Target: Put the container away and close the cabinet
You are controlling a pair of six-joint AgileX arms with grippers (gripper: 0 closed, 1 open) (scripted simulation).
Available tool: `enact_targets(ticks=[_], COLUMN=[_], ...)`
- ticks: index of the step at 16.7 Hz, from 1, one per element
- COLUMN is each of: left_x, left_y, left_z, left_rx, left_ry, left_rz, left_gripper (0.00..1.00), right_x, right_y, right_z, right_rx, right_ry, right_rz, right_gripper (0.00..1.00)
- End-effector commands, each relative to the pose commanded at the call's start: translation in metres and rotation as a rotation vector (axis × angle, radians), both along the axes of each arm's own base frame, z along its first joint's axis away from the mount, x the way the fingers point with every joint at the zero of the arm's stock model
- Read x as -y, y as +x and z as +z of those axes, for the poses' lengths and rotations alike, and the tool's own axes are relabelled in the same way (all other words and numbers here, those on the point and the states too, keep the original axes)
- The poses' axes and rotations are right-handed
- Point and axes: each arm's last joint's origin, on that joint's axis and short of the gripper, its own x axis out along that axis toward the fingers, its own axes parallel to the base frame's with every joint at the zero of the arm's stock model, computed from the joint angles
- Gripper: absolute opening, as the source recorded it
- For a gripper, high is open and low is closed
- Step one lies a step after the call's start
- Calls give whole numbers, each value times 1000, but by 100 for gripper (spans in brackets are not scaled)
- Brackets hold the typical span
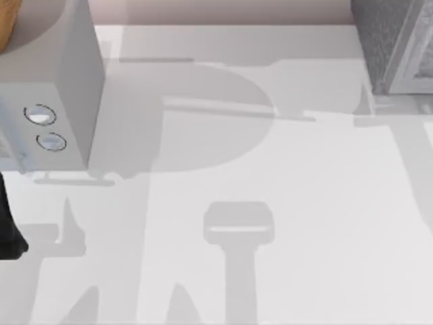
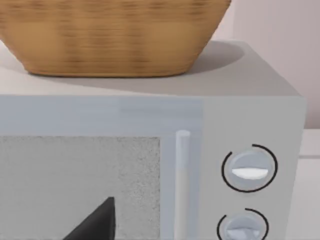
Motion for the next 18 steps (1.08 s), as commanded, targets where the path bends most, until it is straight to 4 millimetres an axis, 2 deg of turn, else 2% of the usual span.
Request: enact_targets(ticks=[3,6,8,10,12,14,16,18], left_x=[0,0,0,0,0,0,0,0], left_y=[0,0,0,0,0,0,0,0], left_z=[0,0,0,0,0,0,0,0], left_rx=[0,0,0,0,0,0,0,0], left_ry=[0,0,0,0,0,0,0,0], left_rz=[0,0,0,0,0,0,0,0], left_gripper=[100,100,100,100,100,100,100,100], right_x=[6,10,11,13,13,14,14,14], right_y=[-35,-59,-69,-74,-75,-75,-75,-75], right_z=[-88,-176,-227,-268,-299,-320,-329,-330], right_rx=[-63,-110,-124,-133,-141,-147,-150,-150], right_ry=[0,11,22,33,44,53,57,57], right_rz=[-8,-19,-28,-37,-46,-53,-56,-56], right_gripper=[100,100,100,100,100,100,100,100])
